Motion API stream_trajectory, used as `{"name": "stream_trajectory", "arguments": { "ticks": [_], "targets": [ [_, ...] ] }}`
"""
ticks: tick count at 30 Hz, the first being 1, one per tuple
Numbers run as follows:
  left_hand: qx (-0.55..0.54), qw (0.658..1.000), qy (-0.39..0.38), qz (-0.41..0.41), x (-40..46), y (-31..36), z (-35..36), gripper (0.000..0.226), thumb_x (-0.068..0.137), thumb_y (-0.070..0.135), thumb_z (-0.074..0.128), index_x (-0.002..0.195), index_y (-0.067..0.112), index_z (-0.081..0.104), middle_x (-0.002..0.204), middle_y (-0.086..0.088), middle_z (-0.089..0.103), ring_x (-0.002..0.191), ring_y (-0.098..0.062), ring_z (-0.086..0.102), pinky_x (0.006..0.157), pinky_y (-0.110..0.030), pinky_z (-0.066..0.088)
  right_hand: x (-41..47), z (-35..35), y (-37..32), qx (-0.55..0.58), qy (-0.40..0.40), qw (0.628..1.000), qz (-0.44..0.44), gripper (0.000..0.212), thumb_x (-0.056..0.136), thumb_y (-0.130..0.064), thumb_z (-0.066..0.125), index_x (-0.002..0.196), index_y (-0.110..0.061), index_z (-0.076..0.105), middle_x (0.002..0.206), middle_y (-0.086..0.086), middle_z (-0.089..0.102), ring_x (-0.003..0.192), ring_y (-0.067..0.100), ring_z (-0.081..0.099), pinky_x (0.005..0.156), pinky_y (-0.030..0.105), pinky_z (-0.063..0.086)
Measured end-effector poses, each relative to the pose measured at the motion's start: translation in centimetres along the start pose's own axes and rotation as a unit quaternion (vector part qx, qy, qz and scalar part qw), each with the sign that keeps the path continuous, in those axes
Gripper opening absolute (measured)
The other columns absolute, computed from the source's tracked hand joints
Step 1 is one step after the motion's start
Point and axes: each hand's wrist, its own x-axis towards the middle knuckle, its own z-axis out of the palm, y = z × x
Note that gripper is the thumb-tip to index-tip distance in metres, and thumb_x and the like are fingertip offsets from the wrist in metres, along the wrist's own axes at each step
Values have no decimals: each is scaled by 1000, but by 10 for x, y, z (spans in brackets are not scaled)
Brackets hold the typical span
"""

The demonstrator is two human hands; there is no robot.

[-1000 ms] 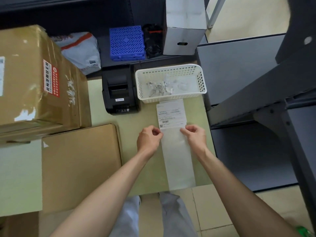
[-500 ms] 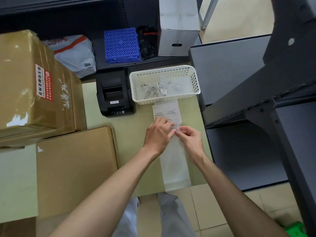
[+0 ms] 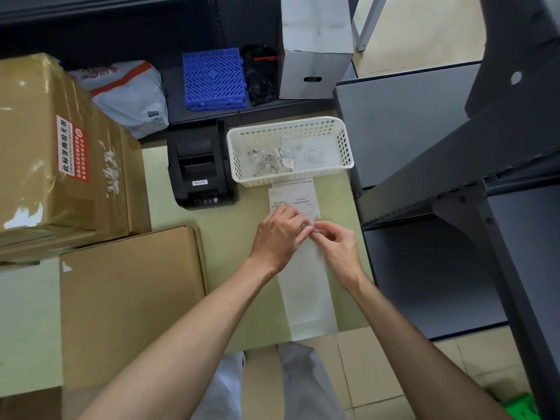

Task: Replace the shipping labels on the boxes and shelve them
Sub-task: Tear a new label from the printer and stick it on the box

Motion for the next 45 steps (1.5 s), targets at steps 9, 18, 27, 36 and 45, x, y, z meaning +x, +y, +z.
{"name": "stream_trajectory", "arguments": {
  "ticks": [9,18,27,36,45],
  "targets": [
    [-61,997,-32,-32,1,-2,1,16,95,33,66,91,21,76,88,4,64,92,-20,58,64,-31,45,2,-2,-1,0,3,1000,-9,11,91,-10,66,94,-14,76,86,9,73,77,8,60,73,22,47],
    [-78,994,-54,-50,0,-1,-2,17,96,32,66,92,18,76,91,2,64,92,-20,58,65,-32,46,1,-2,4,12,12,1000,7,11,90,-4,65,91,-11,73,76,-4,67,68,0,57,66,12,44],
    [-113,983,-55,-134,5,3,-11,16,93,28,66,84,17,73,89,6,64,84,-12,57,70,-33,47,3,-3,10,-17,50,998,29,11,90,-15,69,84,-7,72,77,2,69,69,6,59,67,21,47],
    [-87,979,13,-182,16,-23,-56,14,94,28,67,85,18,73,87,8,65,83,-11,56,74,-33,48,6,-8,1,-47,74,995,49,11,88,-19,70,83,-10,73,81,5,72,71,10,62,70,28,50],
    [-45,969,71,-232,20,-52,-104,15,95,29,64,89,19,73,88,9,61,87,-14,56,72,-31,38,6,-10,-9,-85,91,990,63,10,88,-17,68,84,-10,73,82,2,72,73,11,63,68,23,48]
  ]
}}
